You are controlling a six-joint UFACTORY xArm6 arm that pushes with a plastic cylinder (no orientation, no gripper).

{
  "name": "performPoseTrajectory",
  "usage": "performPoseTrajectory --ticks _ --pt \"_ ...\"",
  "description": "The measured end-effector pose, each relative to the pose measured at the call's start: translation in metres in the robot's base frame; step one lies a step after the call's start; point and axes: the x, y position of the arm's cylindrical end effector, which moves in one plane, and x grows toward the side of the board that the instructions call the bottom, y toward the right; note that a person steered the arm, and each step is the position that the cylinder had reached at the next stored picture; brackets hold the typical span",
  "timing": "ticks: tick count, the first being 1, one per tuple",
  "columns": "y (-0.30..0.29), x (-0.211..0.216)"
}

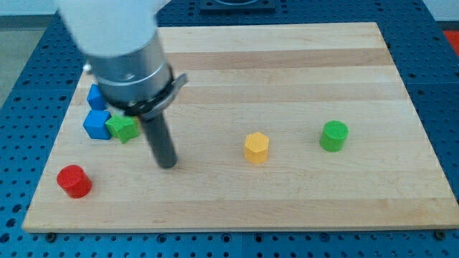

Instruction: Push the yellow hexagon into a red circle

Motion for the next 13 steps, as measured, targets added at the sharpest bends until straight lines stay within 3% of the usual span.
performPoseTrajectory --ticks 2,3,5,9,10,11,13 --pt "0.069 -0.075" --pt "0.147 -0.072" --pt "0.164 -0.053" --pt "0.111 0.04" --pt "0.11 0.044" --pt "0.147 0.04" --pt "0.17 0.104"
